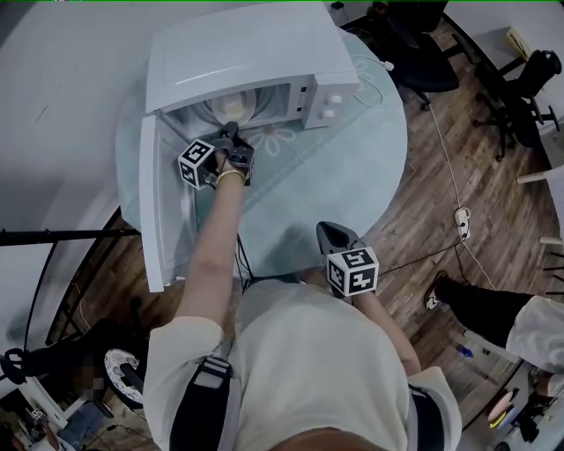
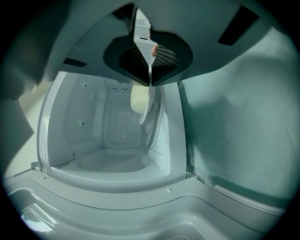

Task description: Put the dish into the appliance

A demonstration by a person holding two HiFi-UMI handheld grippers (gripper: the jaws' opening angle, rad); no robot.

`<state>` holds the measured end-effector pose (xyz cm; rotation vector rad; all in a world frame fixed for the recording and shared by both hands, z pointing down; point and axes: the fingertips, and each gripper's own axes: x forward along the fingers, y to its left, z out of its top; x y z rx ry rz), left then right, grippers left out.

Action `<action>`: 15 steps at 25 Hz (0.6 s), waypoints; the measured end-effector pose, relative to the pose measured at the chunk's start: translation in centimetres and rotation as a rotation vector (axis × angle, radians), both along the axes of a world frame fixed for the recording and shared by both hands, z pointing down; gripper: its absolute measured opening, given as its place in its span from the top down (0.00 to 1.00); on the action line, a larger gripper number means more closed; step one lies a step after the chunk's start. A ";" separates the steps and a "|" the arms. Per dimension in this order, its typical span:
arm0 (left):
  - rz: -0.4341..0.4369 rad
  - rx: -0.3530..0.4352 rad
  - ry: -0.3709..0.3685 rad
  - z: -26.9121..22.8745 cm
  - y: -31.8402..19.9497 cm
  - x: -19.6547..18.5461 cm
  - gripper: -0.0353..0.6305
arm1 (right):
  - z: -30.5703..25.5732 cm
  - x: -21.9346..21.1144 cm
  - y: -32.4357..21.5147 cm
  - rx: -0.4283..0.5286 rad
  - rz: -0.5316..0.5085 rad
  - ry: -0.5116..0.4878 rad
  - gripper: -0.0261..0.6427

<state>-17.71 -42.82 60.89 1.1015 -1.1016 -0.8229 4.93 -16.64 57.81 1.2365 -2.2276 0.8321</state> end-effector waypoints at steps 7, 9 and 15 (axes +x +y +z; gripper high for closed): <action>0.031 0.017 -0.030 -0.2 -0.8 0.2 0.91 | 0.1 0.2 0.4 -0.003 0.004 0.011 0.95; 0.039 0.031 -0.038 -0.5 -0.9 0.3 0.91 | -0.1 0.4 0.4 0.001 0.006 0.015 0.95; 0.040 0.029 -0.044 -0.8 -0.5 0.2 0.90 | -0.2 0.4 0.9 0.002 0.007 0.011 0.95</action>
